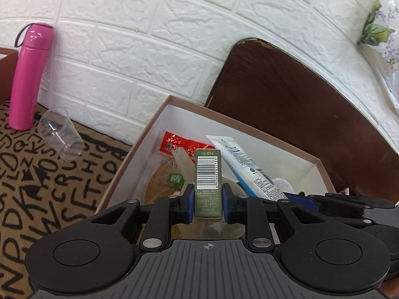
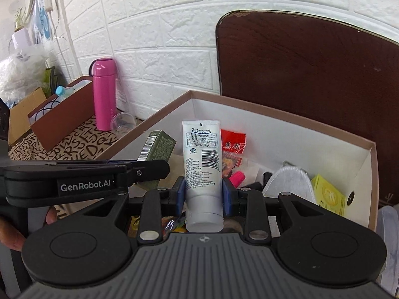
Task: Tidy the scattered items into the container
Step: 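Carry the green box and white tube into the box and open both tools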
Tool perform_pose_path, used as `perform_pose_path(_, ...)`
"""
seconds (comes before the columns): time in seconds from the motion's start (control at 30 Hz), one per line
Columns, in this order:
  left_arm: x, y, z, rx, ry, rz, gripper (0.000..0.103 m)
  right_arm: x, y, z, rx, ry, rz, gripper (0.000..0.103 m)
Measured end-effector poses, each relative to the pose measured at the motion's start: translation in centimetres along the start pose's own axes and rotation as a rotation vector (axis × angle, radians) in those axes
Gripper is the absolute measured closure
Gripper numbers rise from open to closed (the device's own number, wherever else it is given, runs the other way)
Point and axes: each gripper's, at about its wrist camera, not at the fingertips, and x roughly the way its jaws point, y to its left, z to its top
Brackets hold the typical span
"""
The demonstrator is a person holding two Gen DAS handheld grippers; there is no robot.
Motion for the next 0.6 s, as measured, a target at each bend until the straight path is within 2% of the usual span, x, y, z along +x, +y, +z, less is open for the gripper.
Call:
perform_pose_path(0.13,1.1,-0.3,1.2,0.008,0.006,0.003,0.083,1.1,-0.8,0.6,0.021,0.005,-0.005,0.068)
perform_pose_path(0.27,1.9,-1.5,2.1,0.037,0.013,-0.008,0.081,1.7,-0.4,0.7,-0.010,0.003,-0.011,0.068)
perform_pose_path(0.37,2.4,-2.3,2.3,0.063,0.013,-0.005,0.079,1.9,-0.1,0.8,-0.036,-0.014,-0.058,0.068)
perform_pose_path(0.6,3.4,-2.7,2.5,0.059,0.020,-0.006,0.079,2.0,-1.6,1.0,0.000,-0.007,-0.075,0.067)
